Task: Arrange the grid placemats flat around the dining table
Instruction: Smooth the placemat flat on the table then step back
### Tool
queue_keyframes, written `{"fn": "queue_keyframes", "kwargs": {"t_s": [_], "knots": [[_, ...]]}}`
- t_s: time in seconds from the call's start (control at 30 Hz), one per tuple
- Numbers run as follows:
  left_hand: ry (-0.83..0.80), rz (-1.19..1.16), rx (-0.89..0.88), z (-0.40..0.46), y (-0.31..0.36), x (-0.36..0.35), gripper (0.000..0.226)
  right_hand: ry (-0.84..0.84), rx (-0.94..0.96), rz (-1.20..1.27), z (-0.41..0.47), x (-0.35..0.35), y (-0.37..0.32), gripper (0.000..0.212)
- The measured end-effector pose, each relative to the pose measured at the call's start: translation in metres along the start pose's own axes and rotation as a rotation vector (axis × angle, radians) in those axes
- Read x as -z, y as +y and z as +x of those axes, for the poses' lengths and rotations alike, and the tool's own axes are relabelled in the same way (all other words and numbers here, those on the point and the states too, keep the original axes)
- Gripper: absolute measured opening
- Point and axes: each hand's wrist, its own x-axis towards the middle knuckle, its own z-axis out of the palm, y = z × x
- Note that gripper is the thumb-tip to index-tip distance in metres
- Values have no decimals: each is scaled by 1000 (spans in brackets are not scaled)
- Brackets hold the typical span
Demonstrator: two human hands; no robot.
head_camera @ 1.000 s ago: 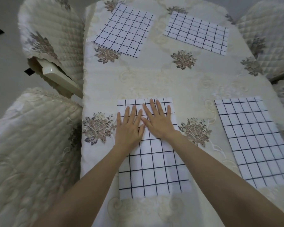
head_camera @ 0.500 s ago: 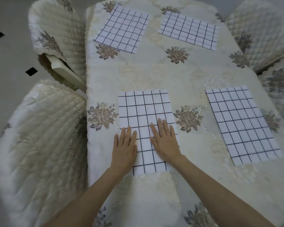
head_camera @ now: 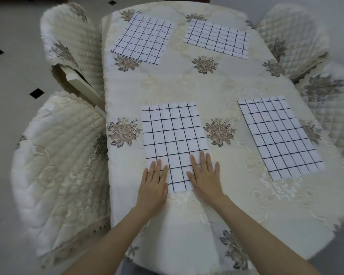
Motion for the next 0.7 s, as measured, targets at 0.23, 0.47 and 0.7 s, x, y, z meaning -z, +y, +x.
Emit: {"fn": "queue_keyframes", "kwargs": {"t_s": [0.23, 0.47, 0.7], "knots": [[-10, 24, -31, -3, 8, -2, 53, 19, -12, 48, -1, -3, 7, 85], [-17, 42, 0, -2, 9, -1, 54, 26, 6, 56, -3, -1, 10, 91], [3, 26, 74, 34, 2, 11, 58, 38, 58, 37, 23, 16, -2, 79]]}}
